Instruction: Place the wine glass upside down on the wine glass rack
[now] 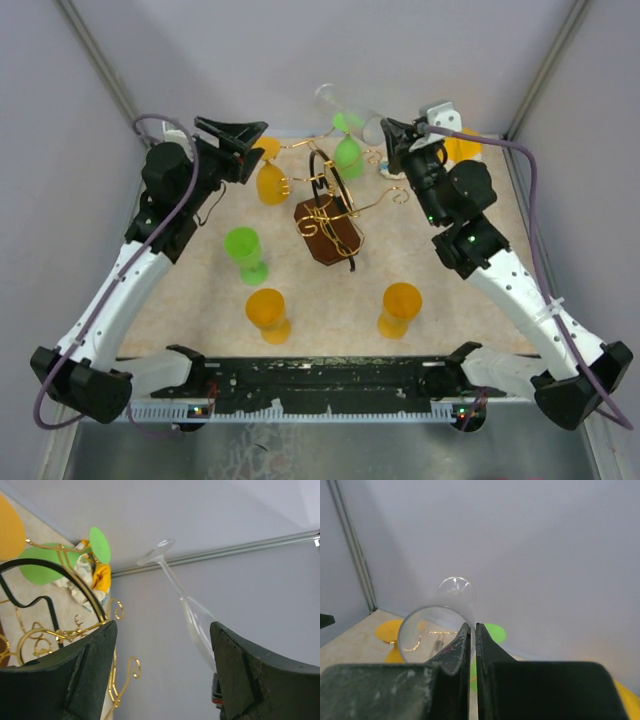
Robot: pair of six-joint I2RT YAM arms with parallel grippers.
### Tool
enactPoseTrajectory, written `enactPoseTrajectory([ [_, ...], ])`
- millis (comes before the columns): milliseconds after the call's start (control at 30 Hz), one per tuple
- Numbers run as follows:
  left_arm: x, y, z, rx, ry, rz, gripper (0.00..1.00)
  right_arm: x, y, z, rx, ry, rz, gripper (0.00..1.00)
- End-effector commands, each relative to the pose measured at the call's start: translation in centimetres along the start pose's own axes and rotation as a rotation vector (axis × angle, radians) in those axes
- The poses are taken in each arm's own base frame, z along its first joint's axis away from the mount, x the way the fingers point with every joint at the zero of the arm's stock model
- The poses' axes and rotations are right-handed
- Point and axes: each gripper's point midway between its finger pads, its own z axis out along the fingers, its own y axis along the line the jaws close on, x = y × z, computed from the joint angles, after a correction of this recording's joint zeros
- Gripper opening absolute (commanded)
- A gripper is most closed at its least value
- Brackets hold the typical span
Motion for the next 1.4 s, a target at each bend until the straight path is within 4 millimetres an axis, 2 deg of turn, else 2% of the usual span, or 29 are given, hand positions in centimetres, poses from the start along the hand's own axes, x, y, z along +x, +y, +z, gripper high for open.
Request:
enactPoseTrajectory([
  [0,-2.2,-4.3,-2.7,0.137,-0.096,-0.073,0.81,-5.5,1.4,-0.1,0.022,-0.242,0.003,0.0],
  [200,-2.4,-4.9,-3.8,0.158,-0.102,-0.177,0.79,-5.4,5.8,0.0,-0.04,-0.301,-0.034,0.0],
  [367,-2.0,-4.7,-3.7,0.155,-0.075,-0.226,0.77,-4.5,8.4,0.7,-0.072,-0.324,-0.051,0.0],
  [500,-2.1,-3.8,-3.4,0.119,-0.087,-0.217,0.76,-4.0,10.1,0.9,-0.094,-0.326,-0.051,0.0],
  [667,-1.5,-3.0,-2.9,0.117,-0.066,-0.233,0.73,-4.0,11.2,0.6,-0.112,-0.352,-0.036,0.0],
  [833,-0.6,-2.1,-2.2,0.086,-0.019,-0.218,0.68,-3.5,12.3,1.4,-0.126,-0.362,-0.033,0.0],
  [1133,-1.3,-1.1,-2.6,0.077,-0.076,-0.247,0.66,-2.5,14.9,1.7,-0.177,-0.351,-0.047,0.0],
  [1367,-1.5,0.0,-2.2,0.048,-0.099,-0.251,0.65,-2.7,16.2,1.2,-0.217,-0.362,-0.046,0.0],
])
